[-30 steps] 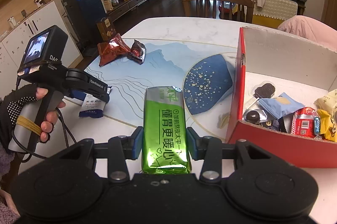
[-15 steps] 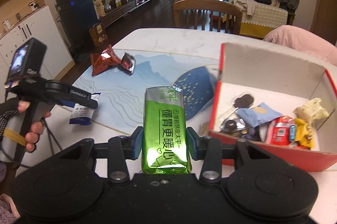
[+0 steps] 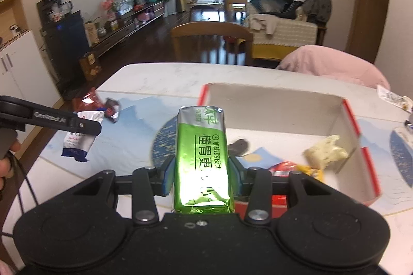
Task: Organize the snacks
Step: 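Carry the white packet and green bar with both grippers over the box, then open both grippers to drop the white packet and green bar into the box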
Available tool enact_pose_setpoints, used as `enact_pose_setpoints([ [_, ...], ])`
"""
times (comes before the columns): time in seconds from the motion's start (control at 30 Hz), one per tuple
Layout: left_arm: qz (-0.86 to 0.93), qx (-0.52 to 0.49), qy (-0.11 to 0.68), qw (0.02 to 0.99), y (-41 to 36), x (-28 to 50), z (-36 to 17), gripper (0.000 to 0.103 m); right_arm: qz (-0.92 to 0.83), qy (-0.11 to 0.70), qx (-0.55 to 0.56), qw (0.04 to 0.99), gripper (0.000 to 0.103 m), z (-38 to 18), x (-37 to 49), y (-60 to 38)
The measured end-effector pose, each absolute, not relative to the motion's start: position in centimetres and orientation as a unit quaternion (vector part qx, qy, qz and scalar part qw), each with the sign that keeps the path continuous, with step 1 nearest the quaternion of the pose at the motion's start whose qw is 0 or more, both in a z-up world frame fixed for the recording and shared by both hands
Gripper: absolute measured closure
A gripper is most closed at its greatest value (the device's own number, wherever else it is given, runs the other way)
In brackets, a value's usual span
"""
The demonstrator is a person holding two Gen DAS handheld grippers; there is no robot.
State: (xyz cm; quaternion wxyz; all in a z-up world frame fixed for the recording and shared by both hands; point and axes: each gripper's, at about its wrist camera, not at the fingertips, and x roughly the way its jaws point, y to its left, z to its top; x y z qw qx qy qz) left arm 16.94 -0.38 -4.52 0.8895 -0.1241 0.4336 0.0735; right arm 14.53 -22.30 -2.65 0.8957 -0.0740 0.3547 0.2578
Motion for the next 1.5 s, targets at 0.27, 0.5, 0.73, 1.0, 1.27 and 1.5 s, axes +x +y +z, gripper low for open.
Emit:
enact_pose_setpoints([
  [0.27, 0.009, -0.079, 0.436, 0.896, -6.9, 20.2, -2.8, 0.053, 0.217, 0.347, -0.07, 0.91, 0.062, -2.5, 16.9, -26.4],
  [0.5, -0.031, -0.047, 0.454, 0.889, -11.8, 22.8, -3.2, 0.053, 0.187, 0.359, -0.071, 0.912, 0.062, -3.4, 19.1, -29.9],
  [0.73, -0.04, -0.02, 0.483, 0.874, -15.5, 26.1, -5.0, 0.053, 0.173, 0.385, -0.08, 0.903, 0.062, -4.8, 21.9, -32.2],
  [1.0, -0.026, -0.008, 0.527, 0.849, -17.3, 29.6, -8.0, 0.053, 0.184, 0.409, -0.097, 0.889, 0.062, -6.3, 23.9, -31.7],
  [1.27, -0.02, -0.001, 0.556, 0.831, -18.4, 31.4, -10.7, 0.053, 0.189, 0.444, -0.131, 0.866, 0.062, -8.5, 26.3, -30.9],
  [1.5, -0.016, 0.024, 0.568, 0.822, -19.5, 31.5, -12.2, 0.053, 0.197, 0.454, -0.138, 0.858, 0.062, -9.5, 26.7, -30.7],
])
